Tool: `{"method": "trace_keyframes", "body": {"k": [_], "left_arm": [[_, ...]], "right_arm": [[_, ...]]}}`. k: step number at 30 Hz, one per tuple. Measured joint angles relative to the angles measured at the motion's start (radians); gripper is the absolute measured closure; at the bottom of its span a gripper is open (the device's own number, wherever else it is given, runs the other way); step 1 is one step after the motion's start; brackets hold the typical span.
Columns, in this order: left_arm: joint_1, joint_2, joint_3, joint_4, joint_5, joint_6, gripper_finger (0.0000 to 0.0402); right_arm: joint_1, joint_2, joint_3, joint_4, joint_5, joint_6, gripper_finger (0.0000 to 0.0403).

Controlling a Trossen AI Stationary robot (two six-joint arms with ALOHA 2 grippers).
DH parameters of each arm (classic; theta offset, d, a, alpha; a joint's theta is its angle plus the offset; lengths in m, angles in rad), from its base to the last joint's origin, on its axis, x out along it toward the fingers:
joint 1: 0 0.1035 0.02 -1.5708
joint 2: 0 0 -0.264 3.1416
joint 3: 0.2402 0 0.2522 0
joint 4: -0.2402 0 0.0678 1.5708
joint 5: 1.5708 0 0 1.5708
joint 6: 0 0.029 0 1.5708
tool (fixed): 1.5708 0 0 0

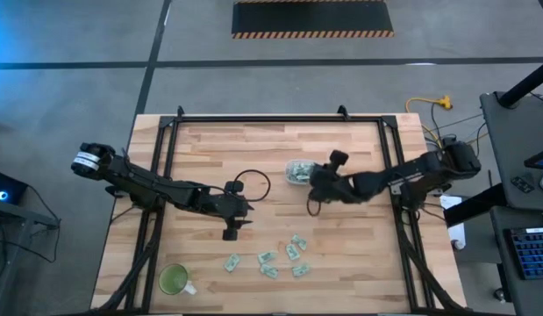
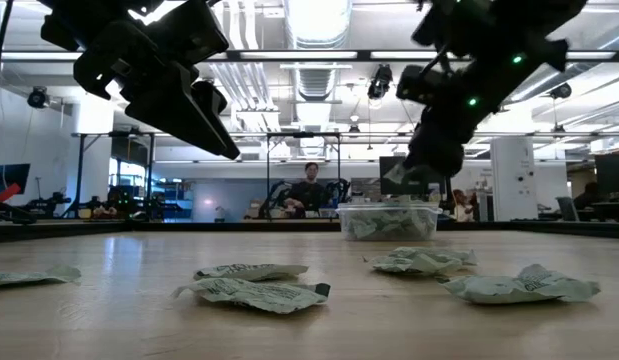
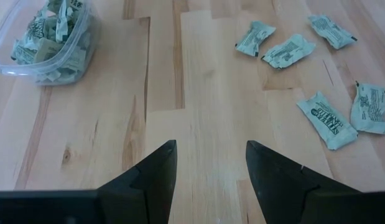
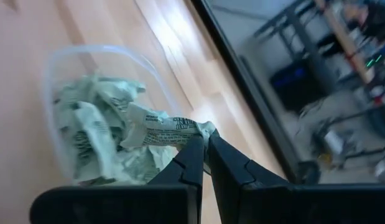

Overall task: Pick and place Stevia / Truvia into bins
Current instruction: Put the stevia packet into the transparent bin

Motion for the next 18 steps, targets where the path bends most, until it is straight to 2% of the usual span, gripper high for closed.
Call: {"method": "trace_keyframes", "body": {"k": [10, 18], "left_arm": [[0.0, 0.0, 0.0, -0.001, 0.0, 0.0, 0.0226], [0.0, 0.0, 0.0, -0.001, 0.0, 0.001, 0.0226]], "right_arm": [[-0.172, 0.0, 0.0, 0.004, -0.295, 0.065, 0.039], [-0.18, 0.001, 0.0, 0.005, -0.311, 0.025, 0.0383]]}}
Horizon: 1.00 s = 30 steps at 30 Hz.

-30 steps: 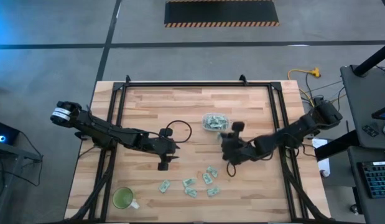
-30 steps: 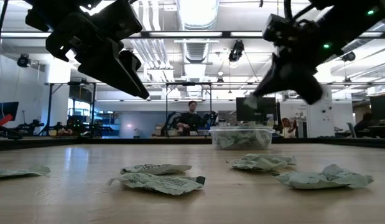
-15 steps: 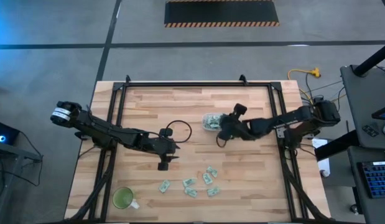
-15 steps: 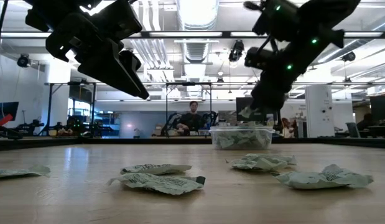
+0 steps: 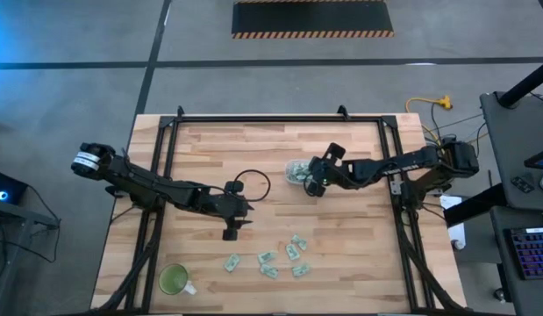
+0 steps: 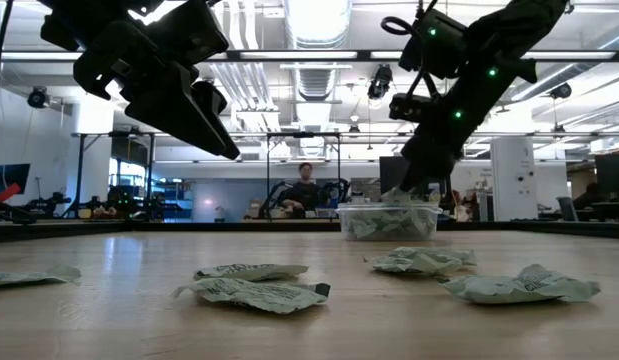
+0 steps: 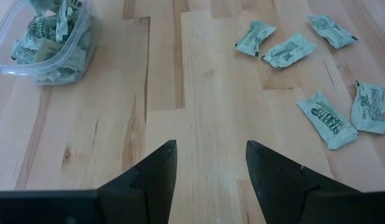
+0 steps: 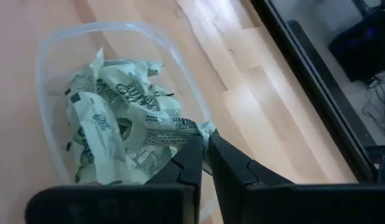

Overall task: Pick and place Stevia / Truvia into bins
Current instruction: Put the stevia packet into the transparent bin

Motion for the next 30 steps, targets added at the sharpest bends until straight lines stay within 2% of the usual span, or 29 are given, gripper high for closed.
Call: {"method": "trace_keyframes", "body": {"k": [11, 18, 21, 25, 28, 30], "left_arm": [[0.0, 0.0, 0.0, 0.0, 0.0, 0.0, 0.0226], [-0.002, 0.0, -0.002, -0.001, 0.005, -0.015, 0.0226], [-0.003, 0.0, -0.009, -0.003, 0.077, -0.052, 0.0226], [-0.024, 0.0, -0.023, -0.001, 0.191, -0.099, 0.0226], [-0.055, 0.0, -0.042, -0.004, 0.241, -0.149, 0.0226], [-0.08, 0.0, -0.053, -0.004, 0.256, -0.208, 0.0226]], "right_arm": [[0.0, 0.0, 0.0, 0.003, -0.015, -0.006, 0.027], [0.04, -0.054, 0.007, 0.002, -0.022, -0.079, 0.0241], [0.079, -0.097, 0.008, 0.001, -0.1, -0.133, 0.0243], [0.133, -0.154, 0.001, -0.003, -0.264, -0.169, 0.0251], [0.169, -0.183, -0.005, -0.004, -0.375, -0.173, 0.0258], [0.192, -0.195, -0.013, -0.004, -0.41, -0.167, 0.0261]]}}
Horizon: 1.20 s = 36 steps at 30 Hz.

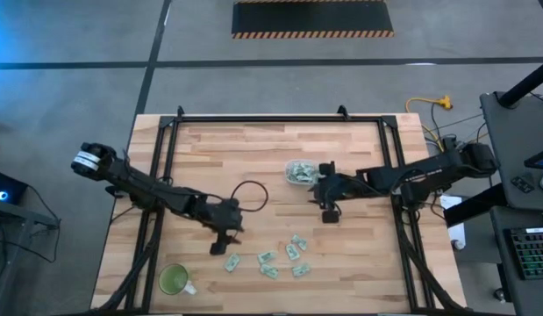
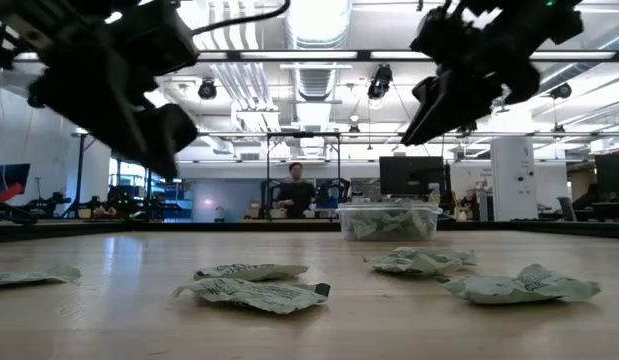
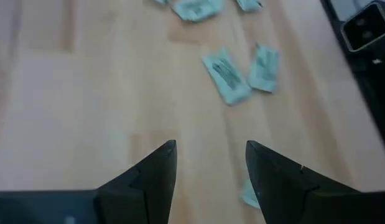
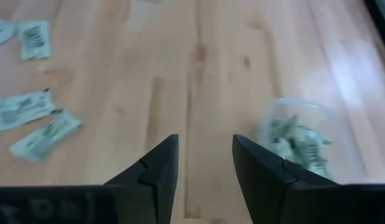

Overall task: Pick and place Stevia / Truvia into bins
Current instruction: Put the stevia packet into the transparent bin

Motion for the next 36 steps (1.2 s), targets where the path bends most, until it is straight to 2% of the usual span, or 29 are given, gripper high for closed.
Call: {"method": "trace_keyframes", "body": {"k": [7, 15, 24, 36], "left_arm": [[-0.124, 0.014, -0.003, -0.002, -0.003, -0.171, 0.0226], [-0.239, 0.116, 0.054, 0.003, -0.116, -0.221, 0.0226], [-0.254, 0.246, 0.106, 0.0, -0.137, -0.223, 0.0226], [-0.255, 0.262, 0.106, -0.07, -0.16, -0.222, 0.0226]], "right_arm": [[0.061, 0.022, -0.019, 0.003, -0.003, 0.002, 0.0273], [0.063, 0.084, -0.02, 0.011, -0.002, 0.002, 0.0285], [0.063, 0.072, -0.02, 0.023, -0.002, -0.005, 0.0297], [0.062, 0.071, -0.019, 0.025, -0.002, -0.005, 0.0313]]}}
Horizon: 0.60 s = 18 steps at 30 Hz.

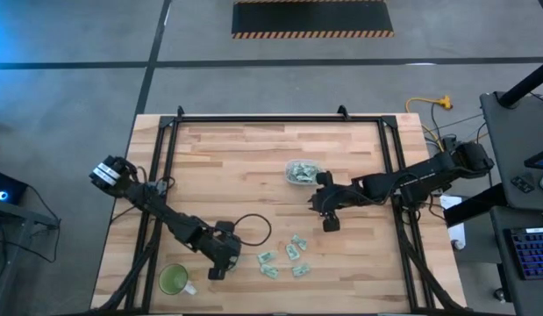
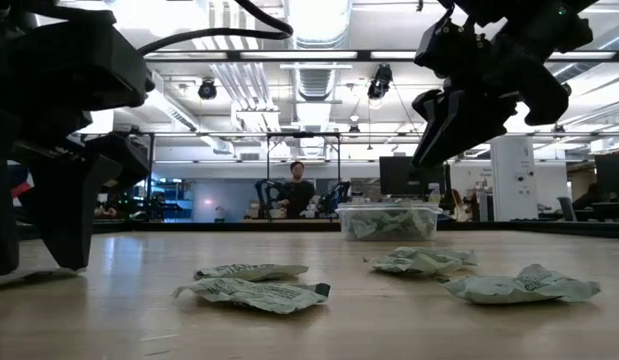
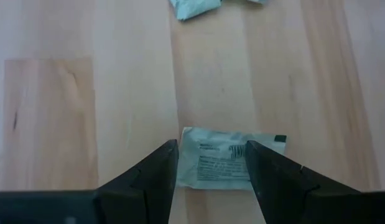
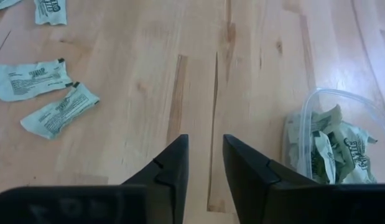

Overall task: Pick and place Stevia / Truvia into bins
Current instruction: Put the stevia packet into the transparent bin

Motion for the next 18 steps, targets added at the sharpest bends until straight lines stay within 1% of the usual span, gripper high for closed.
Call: {"method": "trace_keyframes", "body": {"k": [8, 11, 14, 18], "left_arm": [[0.0, -0.001, 0.002, -0.029, -0.029, 0.005, 0.0226], [0.0, -0.001, 0.001, -0.032, -0.034, 0.007, 0.0234], [0.0, -0.001, 0.001, -0.034, -0.039, 0.007, 0.0259], [0.001, -0.001, 0.0, -0.039, -0.047, 0.007, 0.0309]], "right_arm": [[0.0, 0.0, 0.0, 0.001, 0.0, 0.0, 0.0325], [0.0, 0.0, 0.0, 0.002, 0.0, 0.0, 0.0328], [0.0, 0.0, 0.0, 0.002, 0.0, 0.0, 0.0331], [0.0, 0.0, 0.0, 0.003, 0.0, 0.0, 0.0328]]}}
